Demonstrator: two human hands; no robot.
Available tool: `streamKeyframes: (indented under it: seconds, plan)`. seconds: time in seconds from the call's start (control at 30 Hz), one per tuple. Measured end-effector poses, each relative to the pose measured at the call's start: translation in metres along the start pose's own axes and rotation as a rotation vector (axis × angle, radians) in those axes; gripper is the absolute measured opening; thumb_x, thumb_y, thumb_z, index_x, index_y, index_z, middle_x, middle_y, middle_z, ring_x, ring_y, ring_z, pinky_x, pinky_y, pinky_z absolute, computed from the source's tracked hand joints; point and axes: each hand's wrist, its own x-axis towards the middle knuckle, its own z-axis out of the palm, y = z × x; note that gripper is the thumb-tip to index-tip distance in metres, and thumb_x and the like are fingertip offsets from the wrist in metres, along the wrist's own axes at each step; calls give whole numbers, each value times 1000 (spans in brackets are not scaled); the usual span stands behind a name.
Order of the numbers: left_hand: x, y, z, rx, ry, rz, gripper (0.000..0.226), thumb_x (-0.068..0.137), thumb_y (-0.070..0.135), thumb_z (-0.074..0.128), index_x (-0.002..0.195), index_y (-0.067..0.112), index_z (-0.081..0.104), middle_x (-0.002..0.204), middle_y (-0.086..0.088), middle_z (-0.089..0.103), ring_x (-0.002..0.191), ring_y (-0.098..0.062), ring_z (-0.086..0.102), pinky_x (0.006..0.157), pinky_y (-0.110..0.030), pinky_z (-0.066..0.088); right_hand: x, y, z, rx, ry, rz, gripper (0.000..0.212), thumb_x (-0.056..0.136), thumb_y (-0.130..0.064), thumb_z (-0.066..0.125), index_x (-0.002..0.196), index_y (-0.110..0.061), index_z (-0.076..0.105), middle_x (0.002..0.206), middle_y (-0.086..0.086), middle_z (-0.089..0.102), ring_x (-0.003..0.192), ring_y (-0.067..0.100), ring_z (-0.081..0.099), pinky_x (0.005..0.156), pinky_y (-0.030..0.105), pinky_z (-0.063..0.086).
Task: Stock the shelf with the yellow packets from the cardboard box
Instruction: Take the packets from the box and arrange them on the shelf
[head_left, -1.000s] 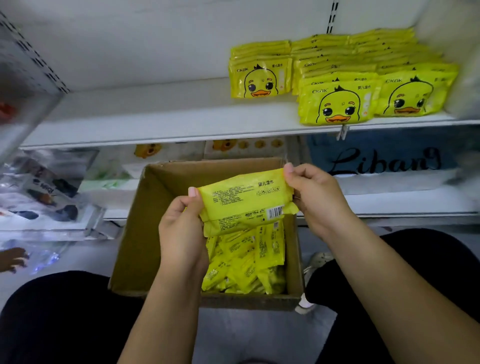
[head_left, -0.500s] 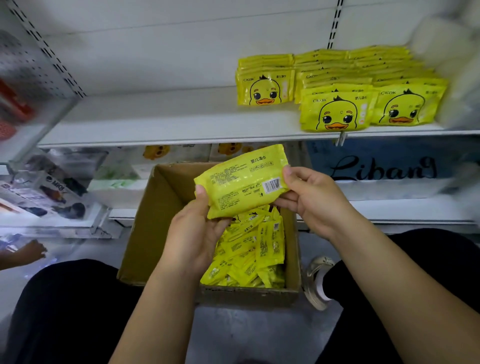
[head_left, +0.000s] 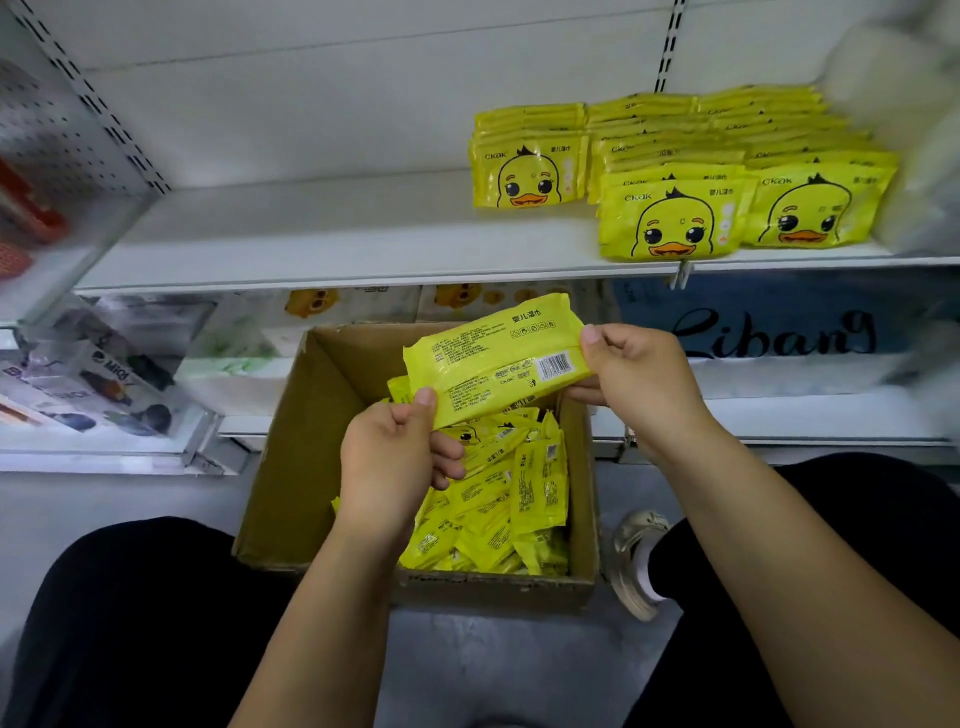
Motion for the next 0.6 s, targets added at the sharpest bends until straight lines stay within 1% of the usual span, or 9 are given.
streamKeyframes:
  seconds: [0.07,0.13,0.2,0.27,0.33,0.4,0.47,0.53,0.6]
  plan:
    - [1,1,-1,-52,6,-19,38,107,29,53,98,-7,60,55,-6,65,40,-11,56,39,-21,43,1,0,2,45,8,12,24,105,-18,50,91,-18,69,93,7,77,83,15,76,68,25,61]
    - [0,-1,0,-51,22,-29,38,107,29,53,100,-8,60,57,-6,67,43,-12,59,41,-20,46,1,-1,4,115,-10,31,21,105,-18,50,98,-15,69,96,7,77,86,16,76,71,25,61]
    - [-1,-5,1,-27,55,-38,40,106,32,53,105,-7,59,72,-9,74,55,-15,69,49,-23,54,-1,-1,5,173,-50,45,20,105,-18,50,109,-11,68,99,8,77,89,18,76,76,28,62]
    - [-1,-10,3,98,141,-37,47,103,44,55,122,1,55,108,-8,73,87,-19,74,73,-35,62,-5,0,7,190,-85,24,19,105,-16,50,108,-10,68,99,8,77,90,17,75,78,28,62]
    - [-6,-8,6,217,143,-59,69,94,63,58,141,13,48,136,-1,59,118,-22,63,100,-45,53,-10,3,12,111,-108,-65,17,103,-14,52,103,-11,69,95,6,76,86,11,74,77,26,61]
    - [-10,-1,12,4,-29,-124,81,82,80,59,138,22,53,140,1,57,125,-23,60,107,-48,49,-16,8,20,-117,-118,-242,16,100,-14,58,96,-15,73,87,1,75,79,7,69,74,25,57]
    - [-12,6,19,-290,-188,-203,76,73,79,60,122,21,65,131,-4,67,118,-24,67,105,-47,52,-23,16,29,-271,-229,-337,16,98,-15,62,94,-17,76,88,-4,75,82,10,69,77,29,55]
    - [-9,2,19,-435,-214,-224,83,75,75,65,125,10,65,126,-17,70,117,-30,69,107,-49,50,-31,21,36,-337,-367,-351,15,98,-22,63,99,-19,79,95,-8,77,90,9,70,83,37,56]
    - [-7,-7,15,-555,-205,-245,88,83,67,70,135,-2,57,127,-27,67,121,-35,67,111,-51,46,-36,20,37,-340,-475,-321,17,98,-26,64,102,-19,78,99,-7,77,97,11,71,87,43,56]
